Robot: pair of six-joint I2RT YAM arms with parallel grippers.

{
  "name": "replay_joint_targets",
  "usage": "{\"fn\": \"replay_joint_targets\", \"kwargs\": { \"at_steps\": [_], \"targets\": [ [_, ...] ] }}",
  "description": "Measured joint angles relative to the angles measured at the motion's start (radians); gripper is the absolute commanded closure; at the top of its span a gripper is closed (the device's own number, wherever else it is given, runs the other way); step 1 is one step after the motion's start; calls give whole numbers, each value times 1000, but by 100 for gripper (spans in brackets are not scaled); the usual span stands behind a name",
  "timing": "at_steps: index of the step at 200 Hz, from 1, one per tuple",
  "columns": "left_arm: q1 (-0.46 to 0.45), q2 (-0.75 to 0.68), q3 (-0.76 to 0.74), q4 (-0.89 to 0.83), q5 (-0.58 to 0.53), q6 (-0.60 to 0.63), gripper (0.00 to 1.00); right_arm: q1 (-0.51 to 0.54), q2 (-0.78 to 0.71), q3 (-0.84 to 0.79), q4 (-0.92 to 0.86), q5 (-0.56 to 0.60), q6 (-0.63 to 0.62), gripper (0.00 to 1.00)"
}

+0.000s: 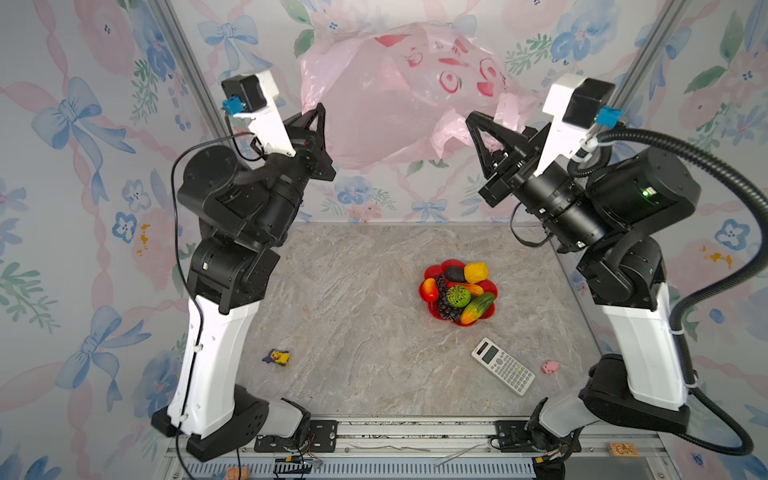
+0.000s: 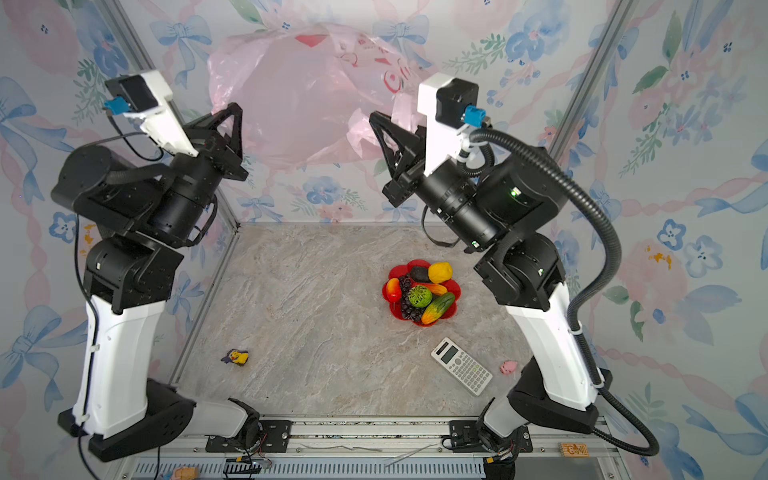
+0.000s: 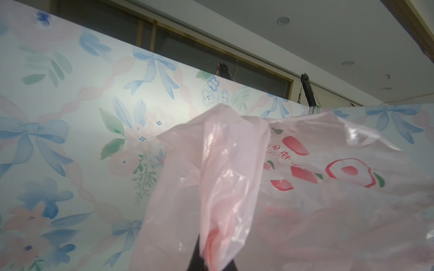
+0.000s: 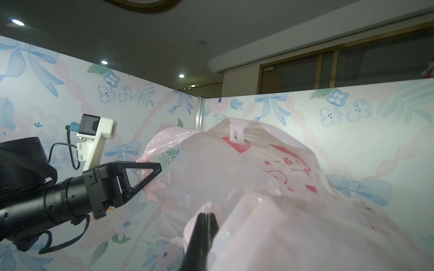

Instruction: Place the fruits into the plastic bag

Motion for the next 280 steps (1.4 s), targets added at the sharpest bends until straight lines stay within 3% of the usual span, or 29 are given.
{"fn": "replay_joint_targets", "kwargs": {
  "at_steps": [20,37,57,80,105,142,202,220,280],
  "targets": [
    [11,-293,-601,206,-107,14,100,-27,-131,-393,50,39,31,100],
    [114,-402,-976,185,-122,-76,100,-100,-92,-684,27,21,166,100],
    [269,-326,-1188,59,-56,-201,100,-160,121,-873,-79,-18,301,100],
    [304,-368,-1320,-73,-13,-300,100,-147,230,-977,-248,-5,352,100],
    [304,-472,-1288,-78,10,-336,100,-111,154,-855,-272,-7,352,100],
    [304,-484,-1260,-50,64,-364,100,-148,66,-730,-195,-28,354,100],
    [304,-485,-1245,-119,101,-389,100,-200,190,-705,-242,-74,380,100],
    [304,-400,-1148,-152,108,-393,100,-203,258,-592,-303,-81,387,100],
    [304,-149,-615,-180,104,-346,100,-206,356,13,-384,-81,342,100]
  ]
}}
